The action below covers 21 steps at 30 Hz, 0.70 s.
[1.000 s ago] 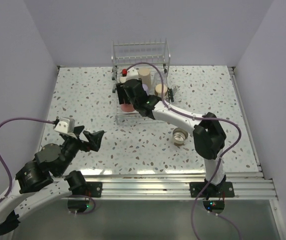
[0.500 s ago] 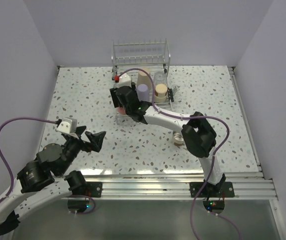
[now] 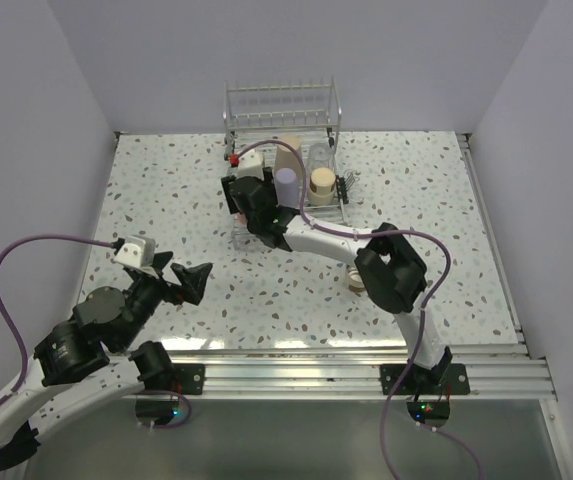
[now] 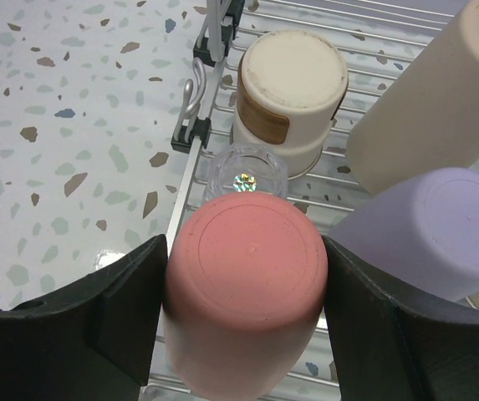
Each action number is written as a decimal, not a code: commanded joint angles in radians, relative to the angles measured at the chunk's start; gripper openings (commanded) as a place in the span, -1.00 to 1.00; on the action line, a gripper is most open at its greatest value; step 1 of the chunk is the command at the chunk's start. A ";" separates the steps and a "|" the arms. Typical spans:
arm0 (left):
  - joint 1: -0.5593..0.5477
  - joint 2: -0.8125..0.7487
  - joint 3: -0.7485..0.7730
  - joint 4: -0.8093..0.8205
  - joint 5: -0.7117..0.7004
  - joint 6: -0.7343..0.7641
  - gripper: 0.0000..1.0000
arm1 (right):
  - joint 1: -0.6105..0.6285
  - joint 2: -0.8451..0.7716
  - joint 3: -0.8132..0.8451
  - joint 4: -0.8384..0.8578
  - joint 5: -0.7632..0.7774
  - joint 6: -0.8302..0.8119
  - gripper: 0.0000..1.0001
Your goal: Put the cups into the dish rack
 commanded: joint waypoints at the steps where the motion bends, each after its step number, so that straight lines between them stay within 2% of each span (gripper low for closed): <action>1: 0.003 -0.007 0.000 0.044 0.011 0.022 1.00 | 0.001 0.006 0.004 0.041 0.066 0.001 -1.00; 16: 0.009 -0.016 -0.003 0.046 0.016 0.024 1.00 | -0.002 0.023 0.021 -0.039 0.071 0.102 -1.00; 17: 0.009 -0.018 -0.003 0.046 0.016 0.024 1.00 | -0.002 0.025 0.027 -0.049 0.063 0.110 -0.96; 18: 0.009 -0.021 -0.003 0.046 0.017 0.024 1.00 | -0.002 0.032 0.041 -0.069 0.054 0.110 -0.72; 21: 0.009 -0.029 -0.005 0.047 0.017 0.024 1.00 | -0.003 0.043 0.060 -0.092 0.031 0.113 -0.40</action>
